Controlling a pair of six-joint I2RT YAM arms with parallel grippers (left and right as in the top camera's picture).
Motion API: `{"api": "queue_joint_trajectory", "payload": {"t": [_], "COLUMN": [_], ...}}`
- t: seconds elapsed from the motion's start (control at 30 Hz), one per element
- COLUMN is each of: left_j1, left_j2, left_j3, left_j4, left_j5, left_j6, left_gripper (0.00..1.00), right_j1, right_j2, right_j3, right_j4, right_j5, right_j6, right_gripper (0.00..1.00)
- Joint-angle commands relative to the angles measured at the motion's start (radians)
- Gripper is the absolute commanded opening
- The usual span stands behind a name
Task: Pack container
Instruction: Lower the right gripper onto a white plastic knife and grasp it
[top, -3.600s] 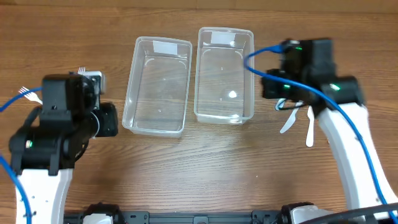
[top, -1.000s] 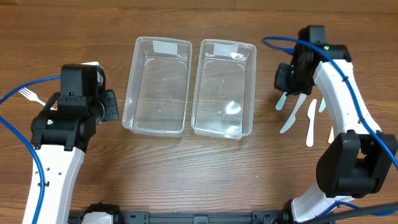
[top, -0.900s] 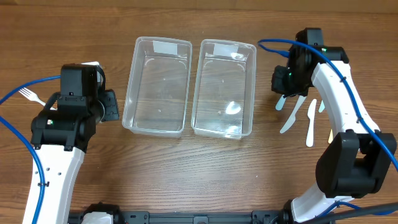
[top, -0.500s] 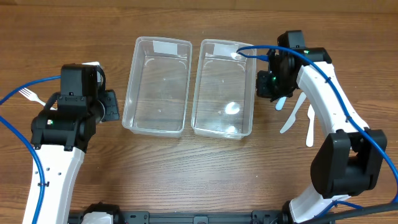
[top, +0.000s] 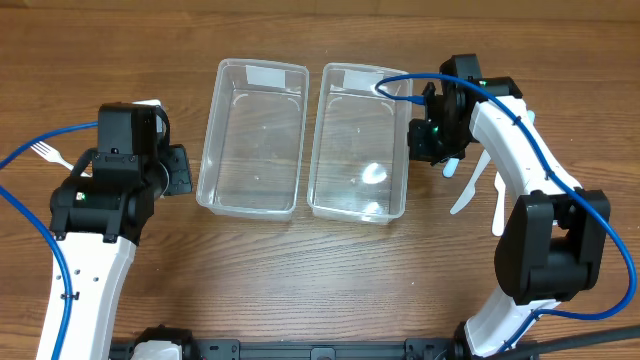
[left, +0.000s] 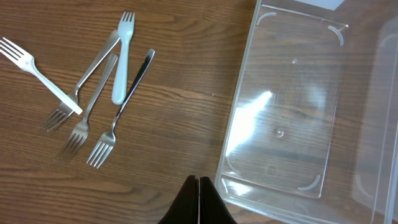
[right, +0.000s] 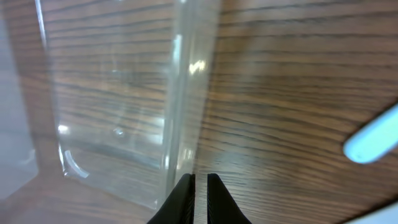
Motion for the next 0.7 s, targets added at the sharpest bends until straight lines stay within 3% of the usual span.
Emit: {"api": "queue_joint_trajectory", "payload": {"t": [0.0,0.23,0.4,0.53,0.67], "left_j1": [0.003,0.003,0.003,0.003,0.003], "left_j2": [0.000,0.000,0.000,0.000,0.000], "left_j3": [0.024,0.024,0.024,0.024,0.024], "left_j4": [0.001,0.001,0.006,0.006,0.010], "left_j5": [0.012,0.012,0.012,0.012,0.012], "left_j6": [0.008,0.020,0.027,0.031,0.031], "left_gripper": [0.04,0.04,0.04,0.04,0.04], "right_j1": [-0.002,-0.002,-0.029,-0.059,-0.063], "right_j2": [0.002,0.002,-0.002,-0.044,-0.117], "right_j3": [-0.003,-0.003,0.047,0.150,0.302], "right_j4": [0.011,0.035,0.057,0.023,-0.003], "right_j5": [-0.083,-0.101,0.235,0.368,0.468], "right_j6": [-0.057,-0.073,0.174,0.277,0.293], "right_gripper": [0.10,0.11,0.11,0.11,0.24]}}
